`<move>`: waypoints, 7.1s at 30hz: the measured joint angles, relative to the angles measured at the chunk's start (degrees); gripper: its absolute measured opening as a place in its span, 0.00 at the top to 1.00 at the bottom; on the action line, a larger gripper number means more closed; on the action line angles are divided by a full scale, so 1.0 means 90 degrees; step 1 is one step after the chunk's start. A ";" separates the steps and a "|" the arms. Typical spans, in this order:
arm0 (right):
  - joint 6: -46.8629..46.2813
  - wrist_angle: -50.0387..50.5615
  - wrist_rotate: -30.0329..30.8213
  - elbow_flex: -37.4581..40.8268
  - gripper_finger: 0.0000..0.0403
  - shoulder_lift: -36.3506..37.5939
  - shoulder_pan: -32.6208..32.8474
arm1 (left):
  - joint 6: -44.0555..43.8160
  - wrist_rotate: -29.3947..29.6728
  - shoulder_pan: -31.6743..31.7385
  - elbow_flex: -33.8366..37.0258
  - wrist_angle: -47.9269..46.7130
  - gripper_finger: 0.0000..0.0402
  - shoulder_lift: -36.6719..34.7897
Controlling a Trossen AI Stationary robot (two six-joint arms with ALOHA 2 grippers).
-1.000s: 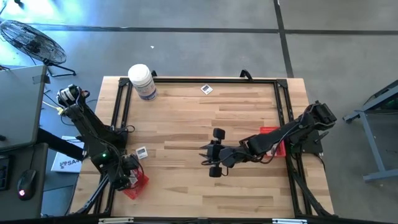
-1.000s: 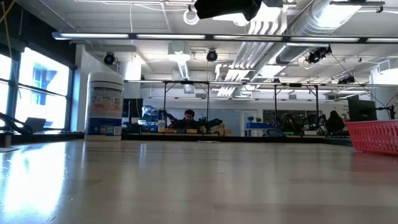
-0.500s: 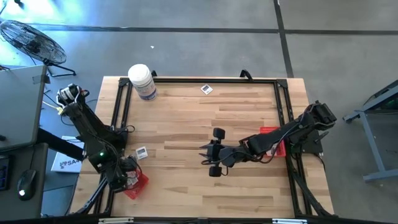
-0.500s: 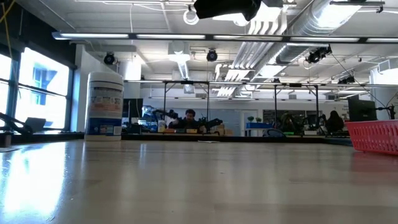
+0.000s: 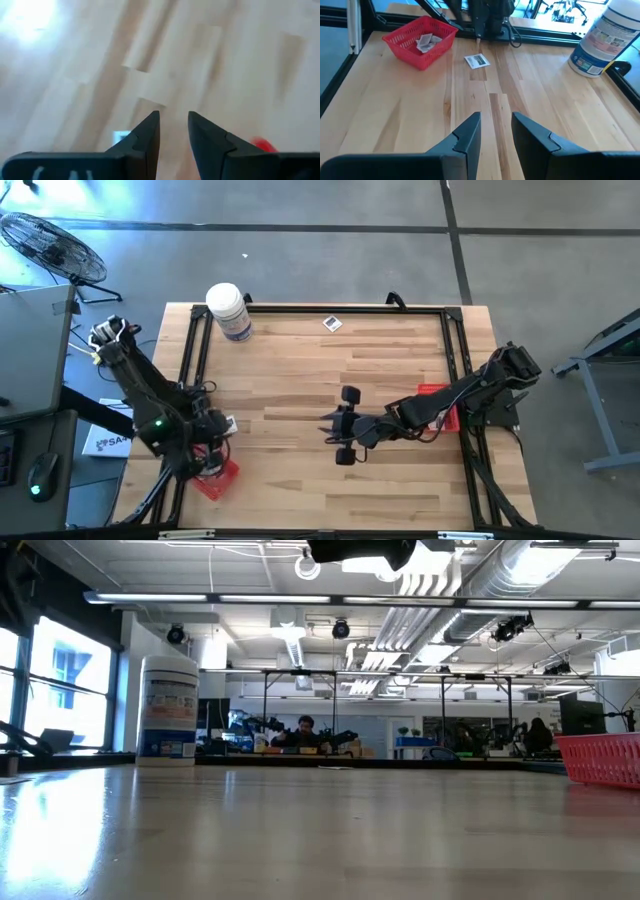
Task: Pick & Place First Aid Supplies
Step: Put the towelette pack into the right red bin
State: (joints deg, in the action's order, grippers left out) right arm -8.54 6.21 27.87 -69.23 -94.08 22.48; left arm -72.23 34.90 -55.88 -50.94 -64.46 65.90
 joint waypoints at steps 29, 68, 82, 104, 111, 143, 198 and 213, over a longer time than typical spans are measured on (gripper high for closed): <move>0.0000 0.0098 -0.0164 0.0000 0.74 0.0000 0.0000 | -0.0283 -0.2603 0.2961 0.2485 0.2247 0.76 0.0346; -0.0049 0.0132 -0.0211 0.0000 0.74 0.0000 0.0000 | 0.0928 -0.0451 0.3348 0.1515 0.3822 0.75 0.1064; -0.0058 0.0139 -0.0203 0.0000 0.74 0.0000 0.0000 | 0.2083 -0.1516 0.3462 0.1515 0.3360 0.75 0.1217; -0.0058 0.0153 -0.0206 0.0002 0.74 0.0000 0.0001 | 0.4992 -0.2623 0.4303 0.2200 0.4128 0.75 0.0872; -0.0053 -0.0115 -0.0208 0.0264 0.74 0.0000 0.0000 | 0.5186 -0.2693 0.4715 0.2327 0.4220 0.75 0.0866; -0.0047 -0.0865 -0.0707 0.0714 0.74 0.0000 -0.0157 | 0.4723 -0.2306 0.5120 0.3244 0.6100 1.00 0.0850; 0.0709 -0.2591 -0.1777 -0.0277 0.54 -0.3673 -0.2628 | 0.5302 -0.0448 0.5040 0.2037 0.5410 1.00 -0.0137; 0.0606 -0.2326 -0.1538 -0.0274 0.80 -0.3701 -0.2669 | 0.5297 -0.0454 0.5040 0.2037 0.5492 1.00 -0.0137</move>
State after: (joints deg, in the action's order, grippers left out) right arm -3.08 -14.72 14.03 -71.70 -127.39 -1.54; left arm -24.56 30.81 -10.52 -32.60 -15.03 64.66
